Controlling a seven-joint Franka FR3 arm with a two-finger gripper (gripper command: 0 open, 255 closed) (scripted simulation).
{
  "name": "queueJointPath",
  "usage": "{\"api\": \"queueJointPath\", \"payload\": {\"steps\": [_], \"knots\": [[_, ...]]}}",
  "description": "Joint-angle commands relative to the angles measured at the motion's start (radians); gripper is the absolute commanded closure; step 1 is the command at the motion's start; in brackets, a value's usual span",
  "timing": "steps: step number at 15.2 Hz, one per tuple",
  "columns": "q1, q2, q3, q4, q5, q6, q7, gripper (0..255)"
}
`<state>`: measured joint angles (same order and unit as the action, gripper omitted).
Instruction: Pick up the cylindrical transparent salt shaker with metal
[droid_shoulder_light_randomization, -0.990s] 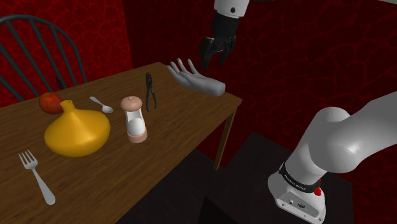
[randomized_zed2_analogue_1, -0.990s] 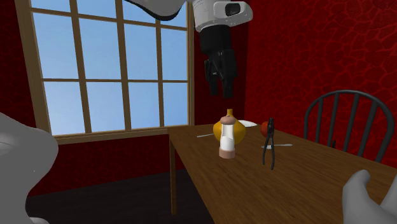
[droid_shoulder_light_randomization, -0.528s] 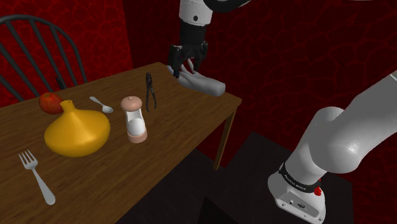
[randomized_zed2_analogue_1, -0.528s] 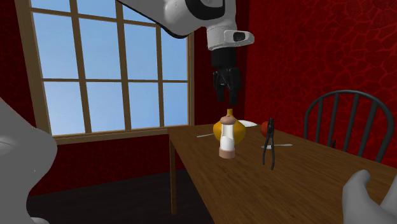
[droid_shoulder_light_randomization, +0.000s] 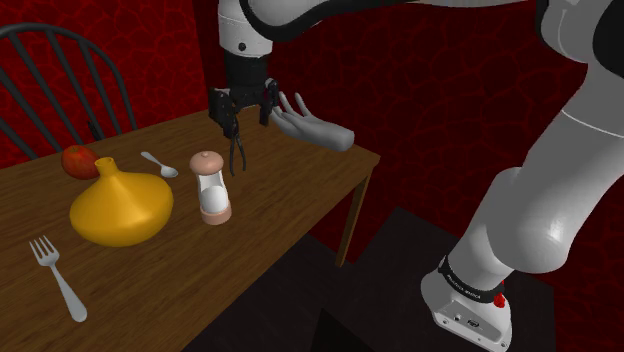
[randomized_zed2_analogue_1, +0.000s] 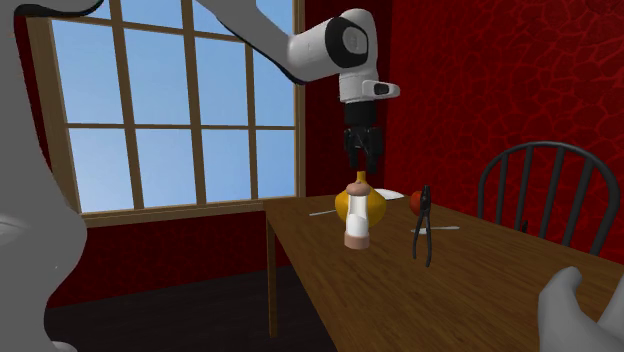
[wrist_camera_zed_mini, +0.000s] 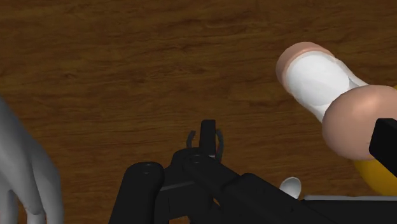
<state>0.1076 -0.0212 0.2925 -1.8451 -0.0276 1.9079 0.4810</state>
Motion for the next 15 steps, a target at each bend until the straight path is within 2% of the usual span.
{"api": "queueJointPath", "payload": {"steps": [1, 7, 15], "knots": [[0.018, 0.075, 0.019, 0.078, -0.023, -0.013, 0.039, 0], [0.088, 0.323, 0.046, 0.342, -0.103, -0.062, 0.127, 0], [0.085, 0.331, 0.041, 0.251, -0.109, 0.036, 0.133, 0]]}}
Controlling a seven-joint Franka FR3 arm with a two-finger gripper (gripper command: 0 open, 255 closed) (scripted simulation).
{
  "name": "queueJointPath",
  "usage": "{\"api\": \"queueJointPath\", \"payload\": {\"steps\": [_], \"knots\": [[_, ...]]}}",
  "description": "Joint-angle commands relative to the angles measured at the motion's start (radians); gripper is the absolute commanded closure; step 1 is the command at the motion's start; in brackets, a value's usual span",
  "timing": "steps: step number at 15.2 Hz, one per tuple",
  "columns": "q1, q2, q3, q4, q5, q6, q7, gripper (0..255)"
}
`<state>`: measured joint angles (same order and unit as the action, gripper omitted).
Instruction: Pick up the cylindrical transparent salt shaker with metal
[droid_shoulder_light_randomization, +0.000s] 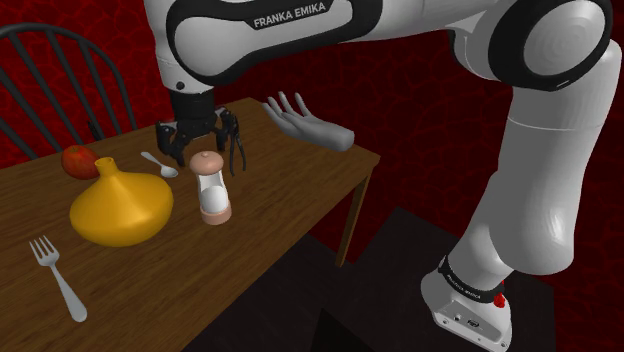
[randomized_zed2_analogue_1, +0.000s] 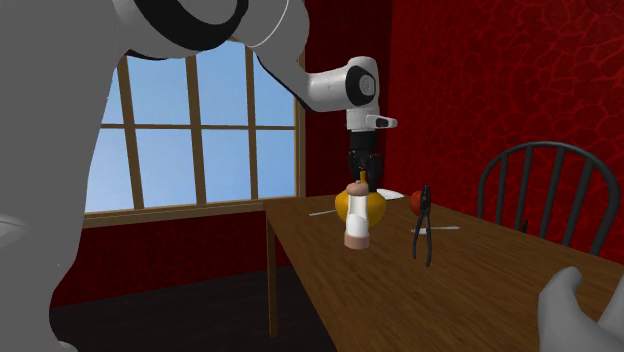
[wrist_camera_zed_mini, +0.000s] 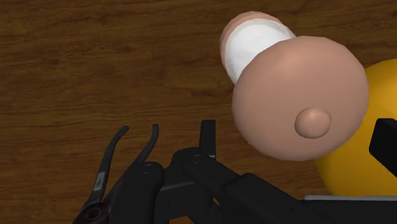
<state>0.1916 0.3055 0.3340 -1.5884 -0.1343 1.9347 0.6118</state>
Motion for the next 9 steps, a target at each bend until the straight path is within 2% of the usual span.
{"api": "queueJointPath", "payload": {"steps": [1, 2, 9], "knots": [[0.001, 0.005, 0.000, -0.005, -0.002, 0.010, 0.003, 0], [0.001, 0.006, 0.000, -0.005, -0.002, 0.011, 0.003, 255], [0.002, 0.006, 0.000, -0.005, -0.002, 0.010, 0.003, 255]]}}
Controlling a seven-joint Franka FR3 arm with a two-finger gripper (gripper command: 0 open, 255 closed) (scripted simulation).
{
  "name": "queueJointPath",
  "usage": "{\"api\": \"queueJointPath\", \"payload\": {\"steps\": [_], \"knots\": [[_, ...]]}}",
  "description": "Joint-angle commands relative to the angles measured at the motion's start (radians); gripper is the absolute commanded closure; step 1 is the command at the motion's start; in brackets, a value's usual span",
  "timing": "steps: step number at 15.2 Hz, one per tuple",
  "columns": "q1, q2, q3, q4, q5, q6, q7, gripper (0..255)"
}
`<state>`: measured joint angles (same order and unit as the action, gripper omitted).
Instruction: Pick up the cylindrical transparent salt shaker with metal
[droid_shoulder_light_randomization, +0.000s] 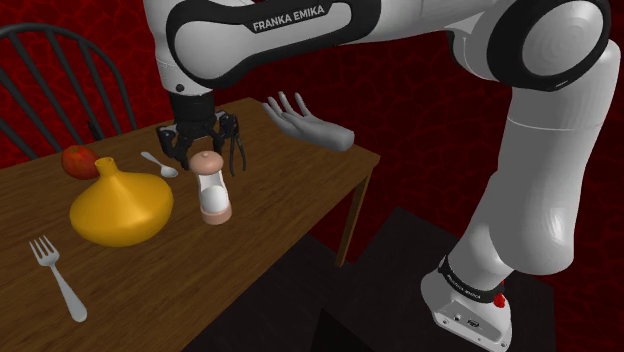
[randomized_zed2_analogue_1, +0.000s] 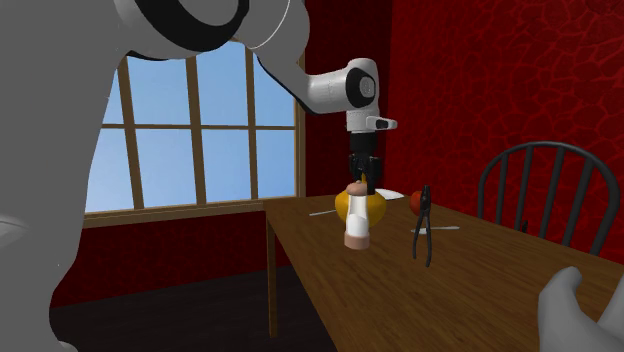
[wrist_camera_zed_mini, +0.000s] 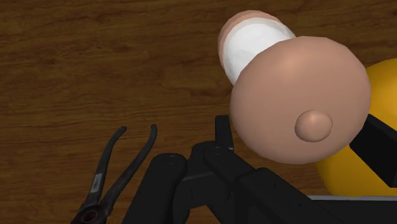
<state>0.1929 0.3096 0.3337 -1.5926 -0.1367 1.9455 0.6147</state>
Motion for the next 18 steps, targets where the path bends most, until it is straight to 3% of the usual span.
{"api": "queueJointPath", "payload": {"steps": [1, 18], "knots": [[0.000, 0.001, 0.000, -0.001, 0.000, 0.000, 0.000, 255], [0.011, -0.002, 0.006, 0.200, 0.006, -0.204, -0.011, 255]]}}
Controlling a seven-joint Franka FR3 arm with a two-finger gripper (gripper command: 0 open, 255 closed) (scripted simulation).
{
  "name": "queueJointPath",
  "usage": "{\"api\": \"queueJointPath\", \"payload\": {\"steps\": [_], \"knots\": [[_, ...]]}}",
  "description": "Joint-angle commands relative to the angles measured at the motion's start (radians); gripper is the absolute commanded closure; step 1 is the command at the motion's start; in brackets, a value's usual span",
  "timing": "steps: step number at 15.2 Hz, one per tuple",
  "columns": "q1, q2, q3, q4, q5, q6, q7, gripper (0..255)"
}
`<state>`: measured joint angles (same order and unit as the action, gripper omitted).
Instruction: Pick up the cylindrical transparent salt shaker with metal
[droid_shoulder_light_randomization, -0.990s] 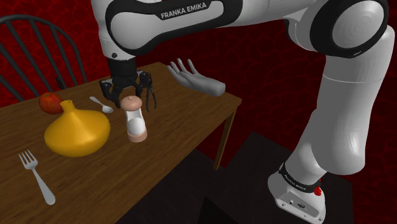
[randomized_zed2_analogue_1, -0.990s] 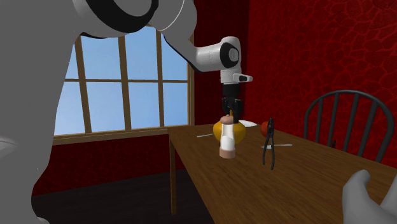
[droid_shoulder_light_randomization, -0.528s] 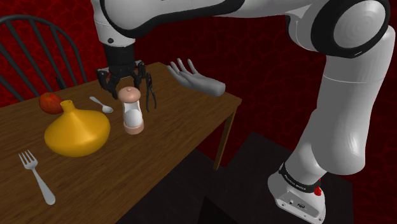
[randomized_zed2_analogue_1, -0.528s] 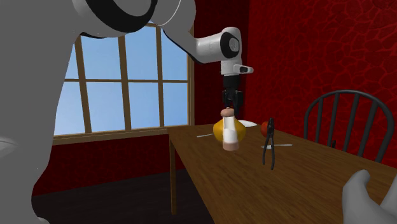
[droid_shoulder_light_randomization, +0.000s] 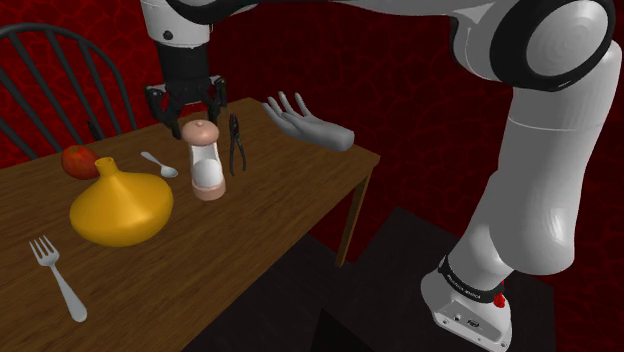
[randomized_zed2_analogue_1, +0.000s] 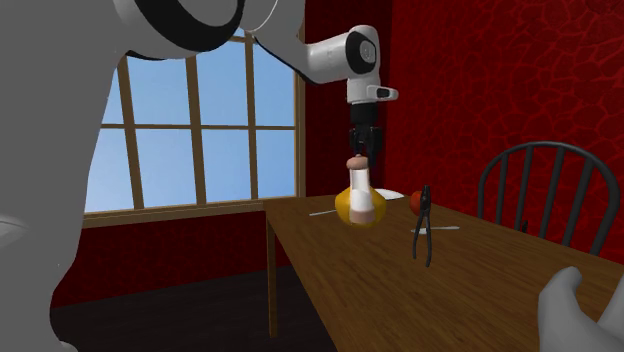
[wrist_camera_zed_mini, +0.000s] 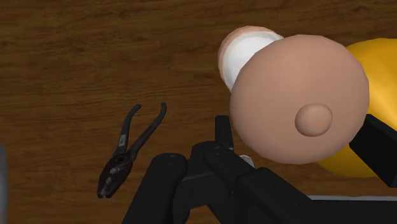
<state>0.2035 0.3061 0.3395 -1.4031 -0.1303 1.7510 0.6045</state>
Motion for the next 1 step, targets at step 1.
{"api": "queueJointPath", "payload": {"steps": [1], "knots": [[0.000, 0.002, 0.000, 0.011, 0.000, -0.009, -0.001, 255]]}}
